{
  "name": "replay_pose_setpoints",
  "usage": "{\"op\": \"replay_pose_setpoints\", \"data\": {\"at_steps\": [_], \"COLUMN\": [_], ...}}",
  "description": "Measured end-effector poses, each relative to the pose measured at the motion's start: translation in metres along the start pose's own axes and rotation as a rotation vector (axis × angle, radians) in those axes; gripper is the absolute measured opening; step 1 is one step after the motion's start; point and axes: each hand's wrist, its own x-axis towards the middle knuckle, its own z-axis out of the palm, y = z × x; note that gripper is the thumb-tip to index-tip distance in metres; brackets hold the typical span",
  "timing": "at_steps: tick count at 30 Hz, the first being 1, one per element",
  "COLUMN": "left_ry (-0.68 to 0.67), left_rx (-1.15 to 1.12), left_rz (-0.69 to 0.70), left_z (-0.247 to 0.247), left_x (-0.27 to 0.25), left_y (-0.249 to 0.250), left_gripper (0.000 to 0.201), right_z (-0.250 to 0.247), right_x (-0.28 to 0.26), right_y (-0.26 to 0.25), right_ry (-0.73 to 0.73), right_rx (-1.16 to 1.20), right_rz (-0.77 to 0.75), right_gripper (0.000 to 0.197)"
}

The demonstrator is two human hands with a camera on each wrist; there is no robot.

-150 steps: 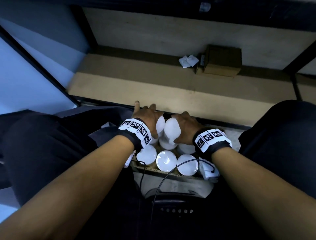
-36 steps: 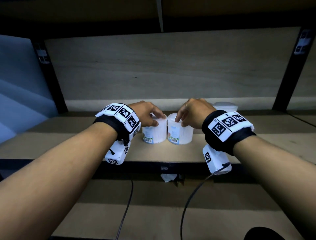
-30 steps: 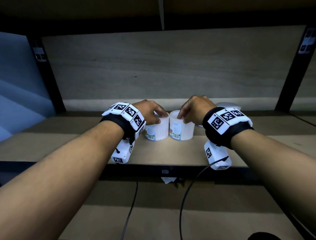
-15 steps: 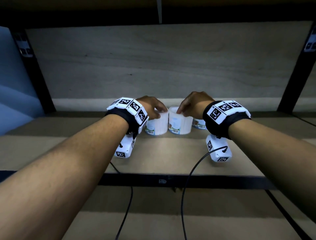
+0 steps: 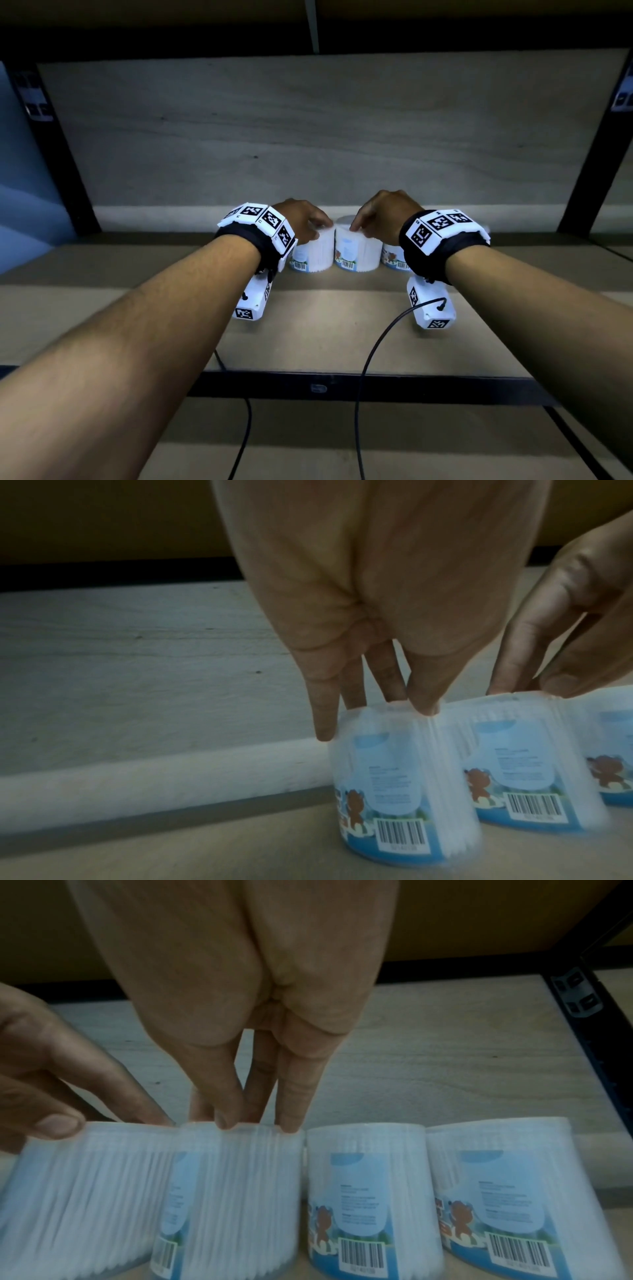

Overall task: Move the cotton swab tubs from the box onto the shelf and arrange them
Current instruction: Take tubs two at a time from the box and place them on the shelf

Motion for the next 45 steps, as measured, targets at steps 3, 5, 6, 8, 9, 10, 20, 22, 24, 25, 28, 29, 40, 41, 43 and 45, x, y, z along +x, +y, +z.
{"op": "replay_pose_setpoints", "data": {"at_steps": [3, 5, 6, 8, 9, 10, 20, 22, 24, 25, 28, 29, 40, 41, 43, 45], "left_ry": [0.026, 0.023, 0.013, -0.017, -0.032, -0.048, -0.057, -0.059, -0.067, -0.073, -0.079, -0.100, -0.505, -0.517, -0.521, -0.540], "left_rx": [-0.011, 0.002, 0.020, 0.059, 0.082, 0.101, 0.074, 0.040, 0.005, -0.005, -0.009, -0.029, -0.331, -0.332, -0.298, -0.276], "left_rz": [-0.015, 0.000, 0.002, -0.020, -0.033, -0.037, 0.079, 0.101, 0.126, 0.141, 0.172, 0.170, 0.221, 0.239, 0.265, 0.260], "left_z": [0.007, 0.011, 0.011, 0.007, 0.004, -0.001, -0.023, -0.025, -0.026, -0.025, -0.022, -0.020, 0.061, 0.073, 0.104, 0.137], "left_x": [-0.002, -0.006, -0.009, -0.016, -0.020, -0.024, -0.073, -0.083, -0.092, -0.097, -0.114, -0.121, -0.197, -0.201, -0.210, -0.219], "left_y": [-0.002, -0.002, -0.002, 0.000, 0.002, 0.006, 0.046, 0.055, 0.062, 0.065, 0.078, 0.082, 0.140, 0.141, 0.139, 0.135], "left_gripper": [0.042, 0.046, 0.050, 0.057, 0.059, 0.061, 0.045, 0.042, 0.039, 0.037, 0.028, 0.024, 0.012, 0.011, 0.010, 0.011], "right_z": [-0.003, -0.007, -0.010, -0.016, -0.019, -0.023, -0.058, -0.063, -0.067, -0.068, -0.069, -0.069, 0.006, 0.017, 0.040, 0.064], "right_x": [-0.003, -0.009, -0.012, -0.020, -0.024, -0.029, -0.089, -0.103, -0.116, -0.124, -0.145, -0.153, -0.249, -0.254, -0.268, -0.283], "right_y": [-0.001, -0.002, -0.001, 0.002, 0.003, 0.004, 0.003, 0.003, 0.002, 0.002, 0.005, 0.005, 0.022, 0.026, 0.034, 0.044], "right_ry": [-0.040, -0.096, -0.113, -0.120, -0.117, -0.115, -0.088, -0.092, -0.113, -0.125, -0.164, -0.192, -0.890, -0.915, -0.944, -0.938], "right_rx": [-0.011, -0.013, -0.007, 0.012, 0.016, 0.024, 0.079, 0.117, 0.151, 0.168, 0.249, 0.279, 0.302, 0.286, 0.258, 0.229], "right_rz": [-0.014, -0.020, -0.021, -0.018, -0.017, -0.008, 0.035, 0.037, 0.046, 0.054, 0.071, 0.080, 0.279, 0.292, 0.322, 0.334], "right_gripper": [0.041, 0.036, 0.034, 0.034, 0.034, 0.034, 0.027, 0.026, 0.024, 0.023, 0.017, 0.014, 0.020, 0.017, 0.015, 0.015]}}
